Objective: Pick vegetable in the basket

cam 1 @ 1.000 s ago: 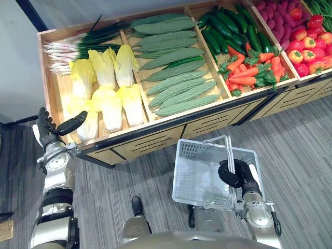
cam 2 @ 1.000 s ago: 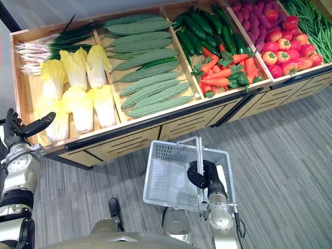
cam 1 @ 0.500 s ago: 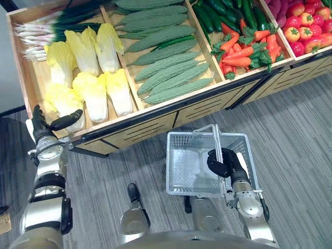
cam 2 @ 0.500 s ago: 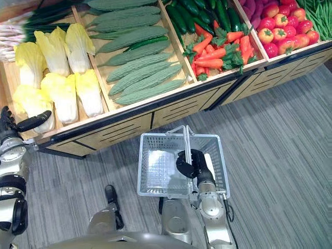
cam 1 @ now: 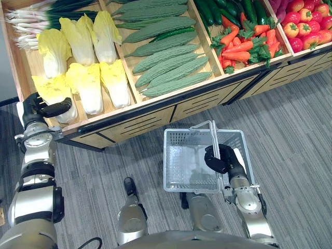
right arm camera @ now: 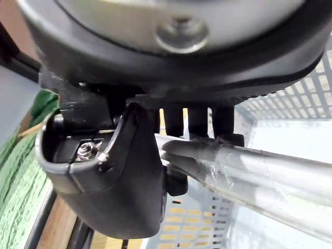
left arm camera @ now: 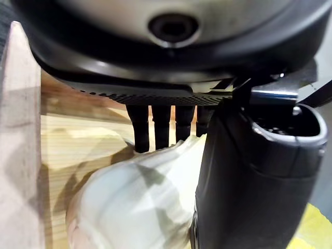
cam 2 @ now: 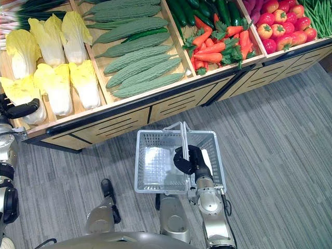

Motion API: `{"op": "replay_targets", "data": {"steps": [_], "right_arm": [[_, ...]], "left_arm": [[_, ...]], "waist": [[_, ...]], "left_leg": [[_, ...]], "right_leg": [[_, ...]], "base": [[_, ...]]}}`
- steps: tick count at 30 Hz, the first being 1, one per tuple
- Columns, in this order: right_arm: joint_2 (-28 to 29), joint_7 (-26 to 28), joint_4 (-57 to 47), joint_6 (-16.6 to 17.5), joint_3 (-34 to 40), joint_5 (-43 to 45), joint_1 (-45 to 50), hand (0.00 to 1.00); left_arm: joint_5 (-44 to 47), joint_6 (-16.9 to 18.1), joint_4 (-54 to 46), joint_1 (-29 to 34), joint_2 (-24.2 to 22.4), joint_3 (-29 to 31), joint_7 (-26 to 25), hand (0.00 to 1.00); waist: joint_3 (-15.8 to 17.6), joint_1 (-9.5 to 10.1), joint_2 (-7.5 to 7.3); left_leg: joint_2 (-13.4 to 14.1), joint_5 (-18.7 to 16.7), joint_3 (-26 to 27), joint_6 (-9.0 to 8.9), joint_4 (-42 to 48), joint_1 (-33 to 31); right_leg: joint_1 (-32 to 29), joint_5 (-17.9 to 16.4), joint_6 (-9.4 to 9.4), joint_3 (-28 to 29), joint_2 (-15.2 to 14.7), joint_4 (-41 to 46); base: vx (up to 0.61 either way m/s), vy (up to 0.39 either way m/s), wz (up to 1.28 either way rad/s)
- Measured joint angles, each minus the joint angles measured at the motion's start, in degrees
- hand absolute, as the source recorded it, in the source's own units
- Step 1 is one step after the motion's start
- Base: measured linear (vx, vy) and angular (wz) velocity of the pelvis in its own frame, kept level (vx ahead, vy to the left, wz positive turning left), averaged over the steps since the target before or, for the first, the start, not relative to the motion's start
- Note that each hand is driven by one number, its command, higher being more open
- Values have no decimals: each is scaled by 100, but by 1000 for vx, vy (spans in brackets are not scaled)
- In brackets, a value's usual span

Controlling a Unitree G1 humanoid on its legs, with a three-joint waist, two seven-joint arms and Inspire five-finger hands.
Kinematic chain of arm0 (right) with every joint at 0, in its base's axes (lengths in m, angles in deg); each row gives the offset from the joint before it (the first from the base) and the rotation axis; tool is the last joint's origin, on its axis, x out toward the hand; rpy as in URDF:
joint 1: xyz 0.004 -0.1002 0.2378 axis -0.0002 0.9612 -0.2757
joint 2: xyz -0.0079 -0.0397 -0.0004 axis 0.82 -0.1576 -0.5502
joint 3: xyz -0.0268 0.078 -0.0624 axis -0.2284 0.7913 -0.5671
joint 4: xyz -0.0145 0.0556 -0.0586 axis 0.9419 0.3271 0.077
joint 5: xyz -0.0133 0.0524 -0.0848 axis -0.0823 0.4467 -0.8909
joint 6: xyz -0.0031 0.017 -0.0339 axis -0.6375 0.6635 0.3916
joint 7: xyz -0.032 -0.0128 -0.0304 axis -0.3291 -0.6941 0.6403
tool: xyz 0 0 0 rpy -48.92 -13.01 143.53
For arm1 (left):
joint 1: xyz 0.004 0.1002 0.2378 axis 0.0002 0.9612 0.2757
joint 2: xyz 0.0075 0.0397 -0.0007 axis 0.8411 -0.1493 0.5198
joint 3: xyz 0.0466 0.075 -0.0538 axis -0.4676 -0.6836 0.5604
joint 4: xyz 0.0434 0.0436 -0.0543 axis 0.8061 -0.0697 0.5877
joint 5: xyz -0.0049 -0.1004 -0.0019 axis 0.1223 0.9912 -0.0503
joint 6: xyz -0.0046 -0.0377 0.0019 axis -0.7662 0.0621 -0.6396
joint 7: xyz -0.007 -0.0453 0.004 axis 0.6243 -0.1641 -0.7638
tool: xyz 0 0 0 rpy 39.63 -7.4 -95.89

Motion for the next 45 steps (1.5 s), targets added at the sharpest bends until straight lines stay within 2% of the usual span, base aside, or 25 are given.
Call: {"op": "replay_targets", "data": {"steps": [5,18,21,24,28,31,35,38,40,45], "right_arm": [[5,-3,0,-5,4,-10,-79,0],[-4,18,0,-103,-30,-26,-228,0],[-5,17,0,-147,25,-25,-247,0],[-10,17,0,-167,205,-25,-224,0],[-8,16,0,-167,446,-22,-140,0],[-7,16,0,-168,721,-23,-77,0],[-7,4,1,-168,1196,-22,275,0],[-7,-9,47,-186,1459,-22,430,0],[-7,-13,57,-195,1604,-22,515,0],[-6,-18,86,-279,1959,-23,666,0]], "left_arm": [[104,-8,144,-108,35,1,7,0],[1437,33,126,153,-215,57,304,0],[1803,-90,-83,183,-225,-88,230,0],[1913,-401,-560,253,-227,-207,148,0],[2130,-537,-1590,429,-219,-299,88,0],[2365,-505,-2292,497,-183,-293,6,0],[2554,-278,-3230,1037,-143,-233,-46,0],[2555,-147,-3541,1251,-21,-123,-42,0],[2555,-95,-3755,1347,5,51,-53,0],[2552,-47,-4376,1352,103,613,-192,0]], "waist": [[57,-26,-97],[39,-110,-62],[22,-111,-42],[-27,-102,-6],[-78,-101,13],[-144,-68,99],[-572,-70,398],[-763,-87,515],[-875,-116,553],[-1075,-117,505]], "left_leg": [[-75,1,-6,66,1,82],[-181,-67,-103,134,1,289],[-198,-103,-176,113,6,282],[-238,-72,-309,157,22,281],[-279,-70,-438,160,27,290],[-281,-67,-491,165,27,333],[-273,-110,-513,164,21,436],[-258,-136,-525,148,13,497],[-254,-131,-522,154,4,499],[-262,-123,-502,165,8,514]], "right_leg": [[140,55,46,9,-60,-113],[624,221,128,-80,-169,-562],[715,256,143,-160,-215,-667],[838,259,147,-296,-251,-748],[936,260,149,-382,-269,-760],[1013,251,145,-394,-269,-761],[1113,148,142,-402,-264,-731],[1134,66,135,-402,-259,-632],[1135,66,132,-402,-254,-635],[1139,71,133,-382,-256,-638]], "base": [[30,23,2],[30,30,5],[29,30,14],[57,13,23],[44,12,16],[25,13,8],[11,3,2],[0,0,0],[0,0,0],[1,2,-1]]}}
